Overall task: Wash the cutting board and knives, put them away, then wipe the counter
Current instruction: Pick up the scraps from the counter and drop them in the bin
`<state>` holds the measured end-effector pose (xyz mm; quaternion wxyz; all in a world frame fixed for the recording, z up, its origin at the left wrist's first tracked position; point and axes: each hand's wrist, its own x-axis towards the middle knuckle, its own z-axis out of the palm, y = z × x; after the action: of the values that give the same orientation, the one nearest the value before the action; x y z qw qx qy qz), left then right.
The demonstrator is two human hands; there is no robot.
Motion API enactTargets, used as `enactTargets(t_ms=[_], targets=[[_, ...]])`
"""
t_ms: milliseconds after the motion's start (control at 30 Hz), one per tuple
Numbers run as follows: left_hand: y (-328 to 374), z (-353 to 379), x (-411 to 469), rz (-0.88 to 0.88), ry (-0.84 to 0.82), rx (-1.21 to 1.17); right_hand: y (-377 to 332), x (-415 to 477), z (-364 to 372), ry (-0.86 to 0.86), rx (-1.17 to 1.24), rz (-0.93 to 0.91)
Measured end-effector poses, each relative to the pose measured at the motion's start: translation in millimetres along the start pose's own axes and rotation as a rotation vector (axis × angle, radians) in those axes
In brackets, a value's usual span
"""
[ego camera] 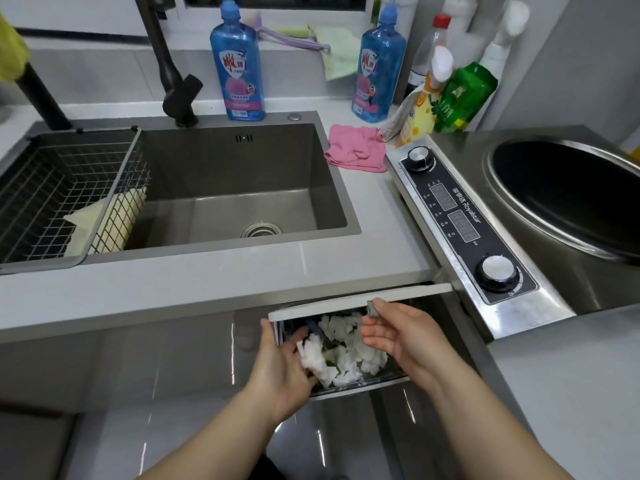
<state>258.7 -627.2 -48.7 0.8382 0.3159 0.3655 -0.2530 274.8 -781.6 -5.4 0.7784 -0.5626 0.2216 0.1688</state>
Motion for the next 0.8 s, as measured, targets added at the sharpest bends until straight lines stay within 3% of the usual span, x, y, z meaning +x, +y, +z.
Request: enactTargets(t_ms=[267,533,667,800], targets=[[7.6,-26.8,-6.3,0.084,0.008,0.052,4.0,-2.0,-5.0,-0.007,-0.013,-0.02],[16.9,-36.1,-11.9,0.381,0.153,0.652,30.5,-17.8,-16.5,0.065,-0.109,-0.029],[6.1,-48.9,-12.5,0.432,0.162,0.808,62.8,-26.4,-31.4,0.119,-0.094,0.06],[-5.8,-54.9,-4.0,0.555,0.331,0.953,85.5,-23.9,-40.0,0.16,-0.083,0.135]])
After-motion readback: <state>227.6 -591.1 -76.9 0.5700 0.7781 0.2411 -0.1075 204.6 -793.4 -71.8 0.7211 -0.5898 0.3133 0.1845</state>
